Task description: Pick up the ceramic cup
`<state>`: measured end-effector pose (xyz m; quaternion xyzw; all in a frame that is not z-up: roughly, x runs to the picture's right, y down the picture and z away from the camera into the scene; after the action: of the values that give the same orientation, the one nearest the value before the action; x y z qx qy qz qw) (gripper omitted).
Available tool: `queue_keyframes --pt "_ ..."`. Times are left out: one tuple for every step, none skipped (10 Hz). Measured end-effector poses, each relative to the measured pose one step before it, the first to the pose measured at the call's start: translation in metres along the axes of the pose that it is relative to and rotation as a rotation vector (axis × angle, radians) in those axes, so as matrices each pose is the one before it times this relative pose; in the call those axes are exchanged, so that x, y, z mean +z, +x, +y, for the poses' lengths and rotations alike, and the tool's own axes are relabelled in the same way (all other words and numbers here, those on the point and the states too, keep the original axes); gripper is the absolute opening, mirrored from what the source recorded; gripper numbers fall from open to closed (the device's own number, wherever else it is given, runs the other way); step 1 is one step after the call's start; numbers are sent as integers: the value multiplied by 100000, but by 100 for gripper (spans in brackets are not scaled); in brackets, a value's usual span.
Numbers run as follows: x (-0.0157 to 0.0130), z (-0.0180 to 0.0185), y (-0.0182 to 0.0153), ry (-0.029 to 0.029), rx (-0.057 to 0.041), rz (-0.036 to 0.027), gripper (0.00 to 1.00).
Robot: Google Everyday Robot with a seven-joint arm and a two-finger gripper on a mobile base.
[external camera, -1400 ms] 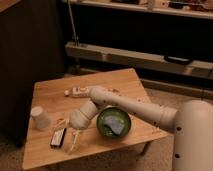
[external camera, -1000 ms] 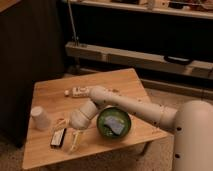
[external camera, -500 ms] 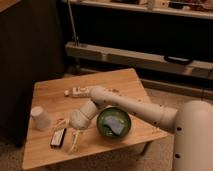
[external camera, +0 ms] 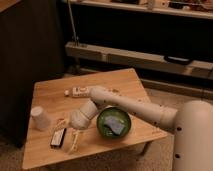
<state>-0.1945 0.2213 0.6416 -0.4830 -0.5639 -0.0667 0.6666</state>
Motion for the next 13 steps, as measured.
queue_keyframes --pt "5 2 -2 -14 -2 -4 80" --pt "-3 -1 0 10 2 3 80" --pt "-32 -13 14 46 51 345 80" --pt "-132 -57 2 434 795 1115 80" --pt "-693 -778 -208 2683 725 2107 80" --pt "-1082 -1128 -65 2639 142 1697 80" --pt "-1068 -1186 -74 1642 -206 1207 80" --pt "-1477 -1682 15 1301 -310 1107 80" --pt "-1992 -2529 241 1721 -589 1057 80" --pt "-1839 -2568 220 2372 -517 735 80" --pt "-1364 -2092 291 2062 -208 404 80" --pt "-1169 -2606 348 2872 -11 207 80" --pt "-370 -2352 208 2186 -227 -183 80"
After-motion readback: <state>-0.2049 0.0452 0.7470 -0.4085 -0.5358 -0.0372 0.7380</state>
